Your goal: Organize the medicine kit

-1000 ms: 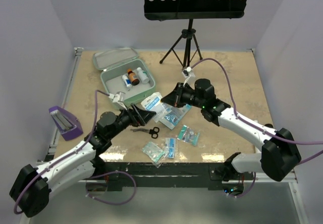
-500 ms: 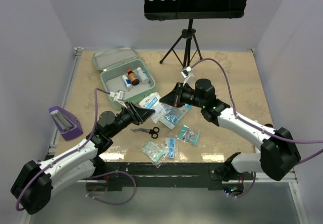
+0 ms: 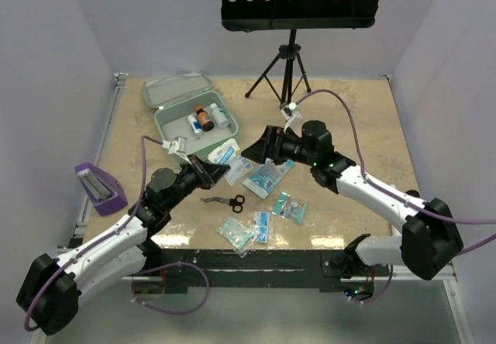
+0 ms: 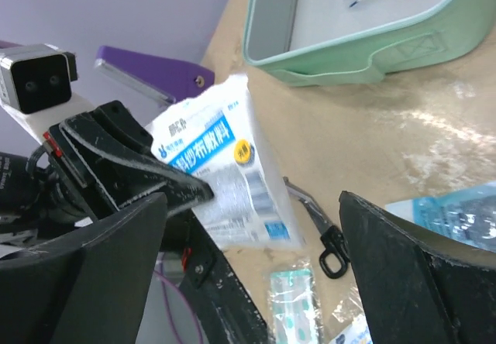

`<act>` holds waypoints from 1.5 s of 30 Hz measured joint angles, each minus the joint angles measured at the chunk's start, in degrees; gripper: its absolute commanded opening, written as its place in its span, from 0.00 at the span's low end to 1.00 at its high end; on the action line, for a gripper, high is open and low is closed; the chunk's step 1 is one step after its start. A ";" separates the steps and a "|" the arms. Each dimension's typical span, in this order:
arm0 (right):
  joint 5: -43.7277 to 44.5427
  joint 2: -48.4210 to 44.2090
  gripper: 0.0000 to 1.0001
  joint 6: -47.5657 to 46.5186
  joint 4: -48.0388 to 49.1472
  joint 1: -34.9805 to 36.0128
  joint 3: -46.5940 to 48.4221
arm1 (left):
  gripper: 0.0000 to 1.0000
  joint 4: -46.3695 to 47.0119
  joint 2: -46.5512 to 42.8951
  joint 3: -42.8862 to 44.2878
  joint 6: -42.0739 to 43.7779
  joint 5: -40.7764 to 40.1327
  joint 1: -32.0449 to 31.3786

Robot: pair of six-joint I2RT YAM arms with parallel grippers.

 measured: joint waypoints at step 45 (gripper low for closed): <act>10.25 -9.81 0.94 -9.99 -7.54 -2.49 -4.39 | 0.00 -37.33 54.93 47.93 23.47 -2.12 34.99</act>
